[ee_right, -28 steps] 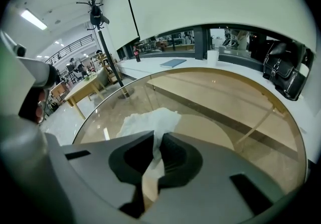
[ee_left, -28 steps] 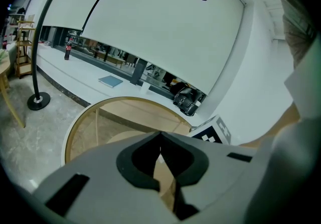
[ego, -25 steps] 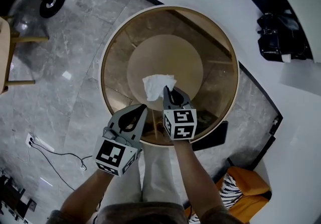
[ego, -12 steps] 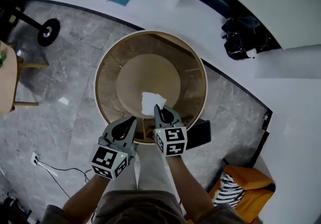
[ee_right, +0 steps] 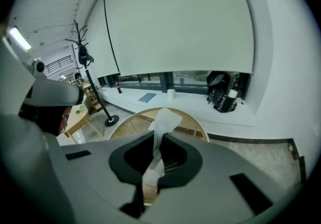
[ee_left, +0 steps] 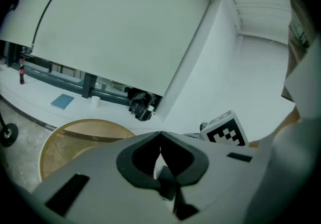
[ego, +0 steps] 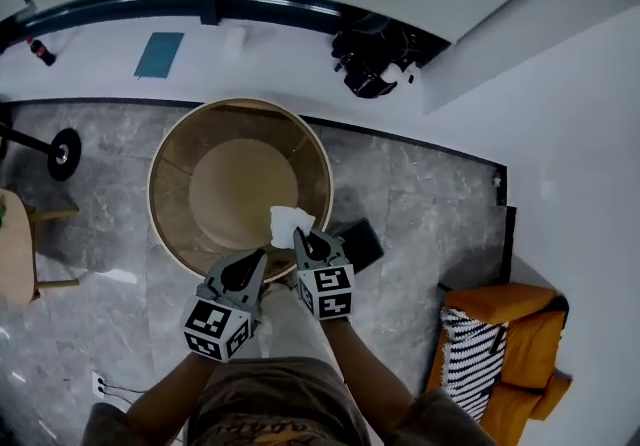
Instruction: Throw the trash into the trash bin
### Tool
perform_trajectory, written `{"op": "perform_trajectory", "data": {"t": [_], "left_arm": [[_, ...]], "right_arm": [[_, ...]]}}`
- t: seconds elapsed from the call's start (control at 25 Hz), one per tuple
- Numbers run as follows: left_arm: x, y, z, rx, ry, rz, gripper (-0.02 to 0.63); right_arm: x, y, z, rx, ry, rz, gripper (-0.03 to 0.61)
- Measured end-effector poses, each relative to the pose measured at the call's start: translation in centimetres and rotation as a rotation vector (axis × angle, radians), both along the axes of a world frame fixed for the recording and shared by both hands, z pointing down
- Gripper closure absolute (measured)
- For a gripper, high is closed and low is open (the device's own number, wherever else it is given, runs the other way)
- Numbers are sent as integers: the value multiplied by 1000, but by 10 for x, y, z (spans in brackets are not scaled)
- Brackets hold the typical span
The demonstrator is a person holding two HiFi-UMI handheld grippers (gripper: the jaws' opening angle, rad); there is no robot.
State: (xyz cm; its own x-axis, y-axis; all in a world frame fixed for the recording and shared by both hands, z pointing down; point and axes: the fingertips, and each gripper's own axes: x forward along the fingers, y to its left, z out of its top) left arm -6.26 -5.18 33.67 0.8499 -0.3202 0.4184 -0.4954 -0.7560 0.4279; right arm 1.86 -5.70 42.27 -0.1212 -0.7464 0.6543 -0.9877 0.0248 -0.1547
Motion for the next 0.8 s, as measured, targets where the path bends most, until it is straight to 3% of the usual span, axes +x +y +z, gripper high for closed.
{"op": "perform_trajectory", "data": {"t": [0.24,0.48,0.64,0.8], "left_arm": [[86,76,-35,15,34,269,594],[150,151,-57,21,61,501,594],[170,185,-63,30,59,598,594],[184,201,-61,45,49,632,594]], "right_arm": [[92,88,-37,21,35,263,552],[156,193,-57,24,64,513,552],[172,242,-60,34,52,630,552],[184,265,-52,39,55,671,552]]}}
